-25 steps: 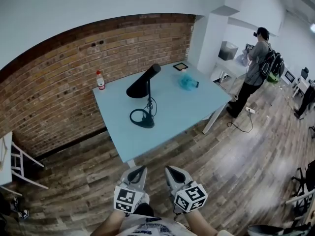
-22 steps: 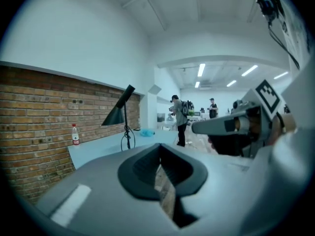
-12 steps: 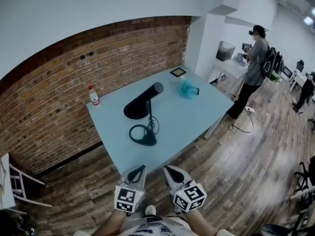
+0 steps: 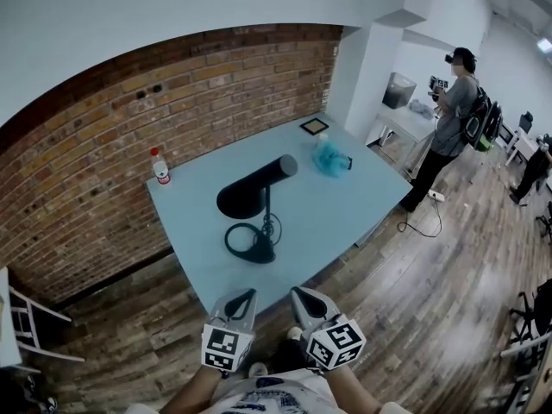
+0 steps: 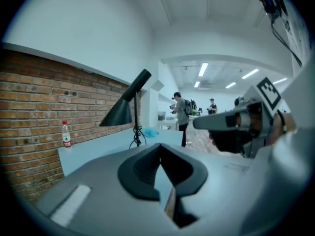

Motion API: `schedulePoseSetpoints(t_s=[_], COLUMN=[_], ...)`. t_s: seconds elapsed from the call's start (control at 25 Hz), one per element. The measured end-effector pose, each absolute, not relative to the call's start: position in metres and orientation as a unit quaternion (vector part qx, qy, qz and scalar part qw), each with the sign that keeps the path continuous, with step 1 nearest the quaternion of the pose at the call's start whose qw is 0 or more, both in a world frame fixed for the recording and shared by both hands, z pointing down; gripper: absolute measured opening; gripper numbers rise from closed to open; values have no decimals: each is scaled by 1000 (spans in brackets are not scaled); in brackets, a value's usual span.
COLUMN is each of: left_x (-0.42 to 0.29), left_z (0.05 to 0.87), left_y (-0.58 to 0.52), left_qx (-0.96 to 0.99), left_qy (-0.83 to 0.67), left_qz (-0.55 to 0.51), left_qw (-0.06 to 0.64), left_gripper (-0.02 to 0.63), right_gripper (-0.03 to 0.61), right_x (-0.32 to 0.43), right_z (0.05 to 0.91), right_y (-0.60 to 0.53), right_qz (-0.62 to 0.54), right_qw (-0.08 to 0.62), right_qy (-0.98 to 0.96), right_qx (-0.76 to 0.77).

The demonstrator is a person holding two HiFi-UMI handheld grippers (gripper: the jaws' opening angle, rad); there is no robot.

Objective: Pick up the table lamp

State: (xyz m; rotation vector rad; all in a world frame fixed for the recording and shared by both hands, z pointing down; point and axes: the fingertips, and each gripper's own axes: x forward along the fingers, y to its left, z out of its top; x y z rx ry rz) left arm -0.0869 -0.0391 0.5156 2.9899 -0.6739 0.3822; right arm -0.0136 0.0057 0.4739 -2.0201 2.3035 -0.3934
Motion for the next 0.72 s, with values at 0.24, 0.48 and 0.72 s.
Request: schedulePoseSetpoints(t_s=[0.24,0.48,0.72], left_x=[-67,-35,-7], left_z=[523,537,542], left_y=[-68,-107,-147], left_qx=[963,956,945], left_qy=[-232,-254,-288], left_qz=[131,139,147], left_qw=[34,38,46], left_gripper=[-8,-8,-8], right_gripper=[-2,-2,-2], right_x=[3,33,58], right_z=[478,486,487], right_y=[-31,-81,-136], right_qz=[-133,-145,-149], right_qw=[21,23,16], right_qy=[761,784,814], right_qx=[-634,-603,-561])
